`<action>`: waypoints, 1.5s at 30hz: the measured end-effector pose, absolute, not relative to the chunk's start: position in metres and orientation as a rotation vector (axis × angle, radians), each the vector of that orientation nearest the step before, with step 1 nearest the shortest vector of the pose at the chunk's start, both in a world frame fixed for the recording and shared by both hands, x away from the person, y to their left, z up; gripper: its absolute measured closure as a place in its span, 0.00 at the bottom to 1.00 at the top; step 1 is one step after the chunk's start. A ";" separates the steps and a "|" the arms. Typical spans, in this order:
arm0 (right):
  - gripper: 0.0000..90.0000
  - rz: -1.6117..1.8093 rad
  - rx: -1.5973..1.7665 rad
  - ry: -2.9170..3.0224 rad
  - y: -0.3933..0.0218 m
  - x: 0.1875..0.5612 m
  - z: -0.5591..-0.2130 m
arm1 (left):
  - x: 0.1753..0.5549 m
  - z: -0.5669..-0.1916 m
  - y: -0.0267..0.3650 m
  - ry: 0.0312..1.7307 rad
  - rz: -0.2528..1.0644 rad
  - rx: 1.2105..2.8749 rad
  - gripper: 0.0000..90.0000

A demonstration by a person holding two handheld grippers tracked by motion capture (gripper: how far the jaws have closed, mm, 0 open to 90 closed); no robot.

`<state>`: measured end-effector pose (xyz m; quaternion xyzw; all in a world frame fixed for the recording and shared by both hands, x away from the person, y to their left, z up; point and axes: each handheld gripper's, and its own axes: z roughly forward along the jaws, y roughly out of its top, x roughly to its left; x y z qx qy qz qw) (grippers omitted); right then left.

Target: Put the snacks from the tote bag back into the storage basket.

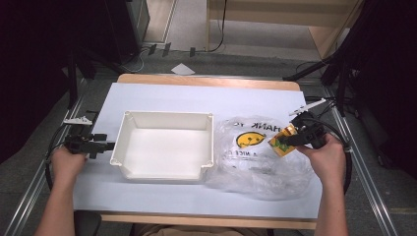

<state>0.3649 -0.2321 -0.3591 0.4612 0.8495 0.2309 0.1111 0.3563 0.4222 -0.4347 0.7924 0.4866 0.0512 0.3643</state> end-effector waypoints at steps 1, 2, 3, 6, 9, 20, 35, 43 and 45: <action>0.60 0.680 1.351 2.491 -0.231 0.364 -0.358 | 0.356 -0.435 0.422 1.253 0.131 2.040 0.23; 0.60 0.681 1.344 2.491 -0.231 0.364 -0.357 | 0.356 -0.435 0.422 1.253 0.132 2.041 0.23; 0.60 0.681 1.344 2.490 -0.230 0.364 -0.356 | 0.356 -0.435 0.422 1.252 0.132 2.041 0.23; 0.60 0.679 1.335 2.495 -0.227 0.363 -0.355 | 0.356 -0.434 0.423 1.252 0.133 2.037 0.23; 0.60 0.686 1.319 2.508 -0.224 0.364 -0.354 | 0.356 -0.434 0.423 1.254 0.134 2.037 0.23; 0.60 0.726 1.283 2.525 -0.215 0.364 -0.344 | 0.356 -0.434 0.423 1.254 0.138 2.035 0.23; 0.60 0.769 1.220 2.609 -0.187 0.367 -0.338 | 0.354 -0.433 0.424 1.249 0.132 2.027 0.23; 0.60 0.772 1.192 2.625 -0.177 0.371 -0.338 | 0.352 -0.432 0.426 1.239 0.133 2.023 0.23; 0.60 0.780 1.188 2.629 -0.174 0.371 -0.337 | 0.352 -0.432 0.426 1.239 0.137 2.030 0.23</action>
